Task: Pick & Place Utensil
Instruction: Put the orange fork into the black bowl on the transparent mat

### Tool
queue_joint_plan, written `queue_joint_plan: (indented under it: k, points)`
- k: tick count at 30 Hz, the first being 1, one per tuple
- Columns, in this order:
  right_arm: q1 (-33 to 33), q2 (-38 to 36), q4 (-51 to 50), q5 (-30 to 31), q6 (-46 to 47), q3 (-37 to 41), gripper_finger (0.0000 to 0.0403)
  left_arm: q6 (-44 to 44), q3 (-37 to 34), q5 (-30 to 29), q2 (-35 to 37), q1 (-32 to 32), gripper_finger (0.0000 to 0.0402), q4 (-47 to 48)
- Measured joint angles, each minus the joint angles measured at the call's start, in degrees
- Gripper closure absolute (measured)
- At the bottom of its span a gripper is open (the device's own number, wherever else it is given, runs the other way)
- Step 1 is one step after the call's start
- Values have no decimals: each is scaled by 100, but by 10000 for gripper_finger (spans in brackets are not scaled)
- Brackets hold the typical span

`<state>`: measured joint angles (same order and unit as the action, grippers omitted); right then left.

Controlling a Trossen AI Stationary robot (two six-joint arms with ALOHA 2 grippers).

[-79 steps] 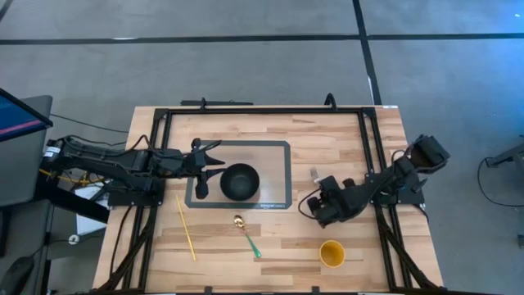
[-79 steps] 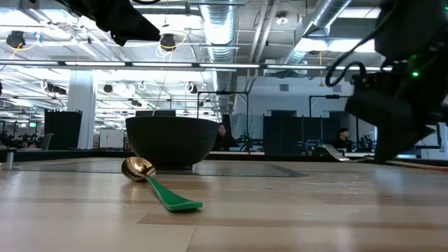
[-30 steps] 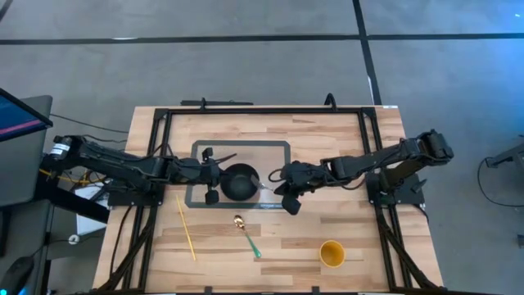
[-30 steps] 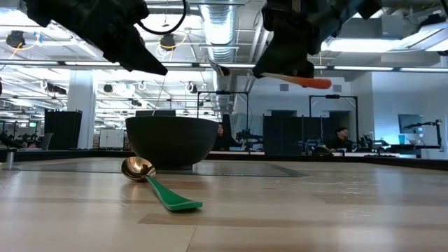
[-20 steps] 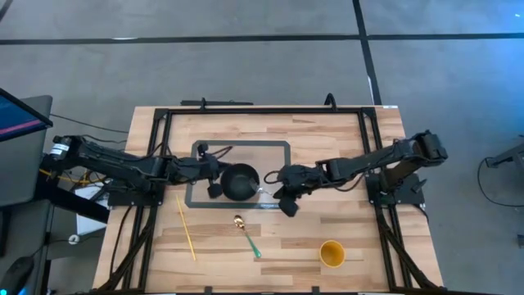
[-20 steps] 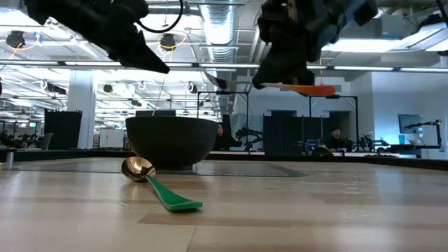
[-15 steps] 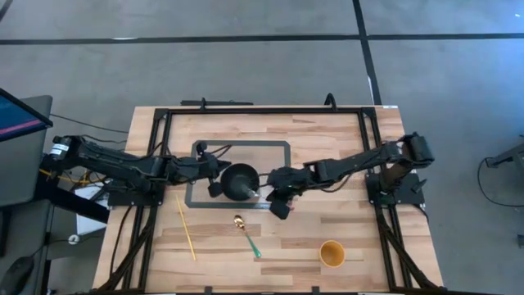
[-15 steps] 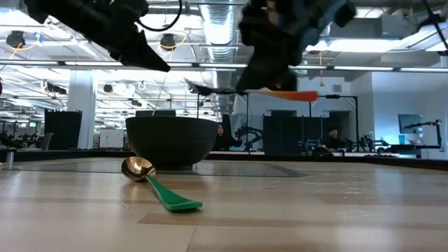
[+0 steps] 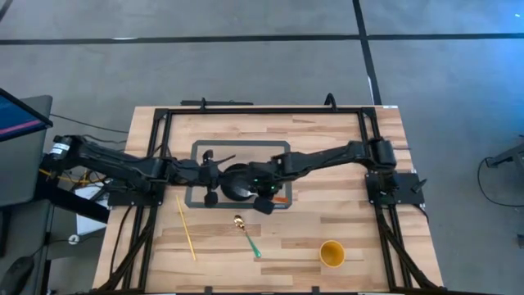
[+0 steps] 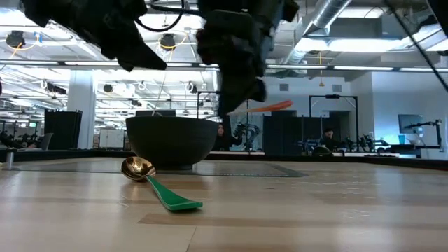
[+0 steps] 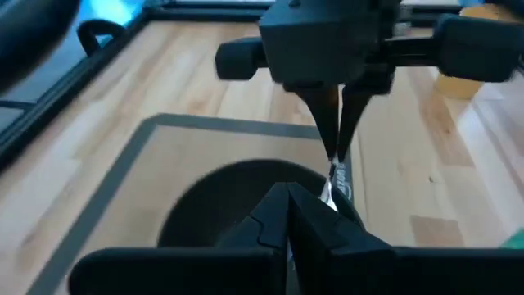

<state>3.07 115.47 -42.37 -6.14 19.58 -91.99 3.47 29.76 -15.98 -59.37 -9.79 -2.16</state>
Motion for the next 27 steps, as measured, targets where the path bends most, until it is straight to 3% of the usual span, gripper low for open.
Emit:
queue_joint_plan:
  k: [8,27]
  points:
    - [-164,220,-501,-24,-219,-688,397,638,-629,-29,-101,-2,395,-9]
    - [-441,437,-346,-151,-266,-708,396,1055,-1187,-348,-88,3,396,-305]
